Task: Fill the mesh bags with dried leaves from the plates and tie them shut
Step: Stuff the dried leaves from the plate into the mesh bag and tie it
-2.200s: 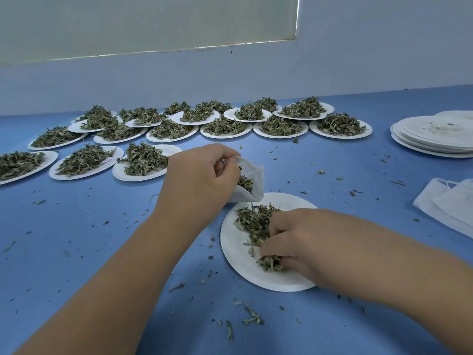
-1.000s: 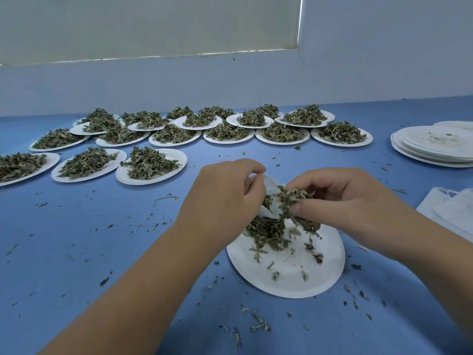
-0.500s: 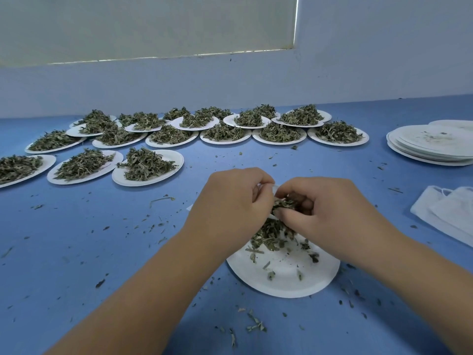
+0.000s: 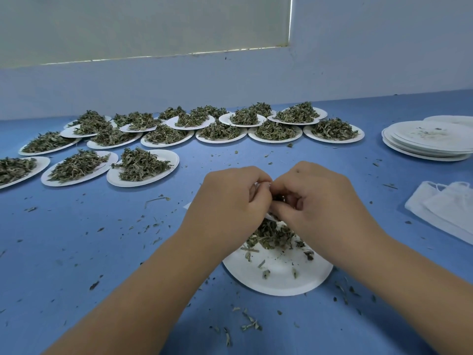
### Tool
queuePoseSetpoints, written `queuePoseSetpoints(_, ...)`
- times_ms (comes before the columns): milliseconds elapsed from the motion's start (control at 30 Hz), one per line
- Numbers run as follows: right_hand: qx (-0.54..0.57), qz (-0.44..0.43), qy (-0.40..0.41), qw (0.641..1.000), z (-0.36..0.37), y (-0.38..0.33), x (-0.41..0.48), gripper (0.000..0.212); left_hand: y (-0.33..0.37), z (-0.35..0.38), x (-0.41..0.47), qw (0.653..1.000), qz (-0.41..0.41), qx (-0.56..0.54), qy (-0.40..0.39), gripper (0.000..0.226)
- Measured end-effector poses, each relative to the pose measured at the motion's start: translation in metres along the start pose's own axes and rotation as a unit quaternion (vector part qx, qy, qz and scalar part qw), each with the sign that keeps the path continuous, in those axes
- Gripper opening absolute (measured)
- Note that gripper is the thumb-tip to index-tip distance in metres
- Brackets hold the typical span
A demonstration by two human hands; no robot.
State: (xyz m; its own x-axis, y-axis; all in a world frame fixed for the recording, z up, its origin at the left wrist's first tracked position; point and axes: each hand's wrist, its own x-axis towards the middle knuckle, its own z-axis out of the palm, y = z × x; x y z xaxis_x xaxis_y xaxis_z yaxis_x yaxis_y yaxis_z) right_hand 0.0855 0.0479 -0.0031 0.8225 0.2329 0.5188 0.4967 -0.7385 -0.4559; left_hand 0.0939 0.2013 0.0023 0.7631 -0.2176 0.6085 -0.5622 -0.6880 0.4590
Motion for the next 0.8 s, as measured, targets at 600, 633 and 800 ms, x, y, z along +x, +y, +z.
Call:
queuePoseSetpoints(600,0.121,-0.052,0.024,0.991,-0.019,0.009,-0.002,0.018,-0.008,-0.010,0.004,0.985,-0.118,-0.111,0.055,0.031)
queuePoseSetpoints(633,0.100,-0.068,0.005,0.993,-0.020,0.011,-0.002,0.020,-0.009,-0.011,0.005,0.983,-0.126,-0.118,0.058,0.031)
queuePoseSetpoints(800,0.008,-0.128,-0.037,0.991,-0.013,0.010,-0.005,0.029,-0.009,-0.011,0.005,0.976,-0.142,-0.155,0.061,0.027)
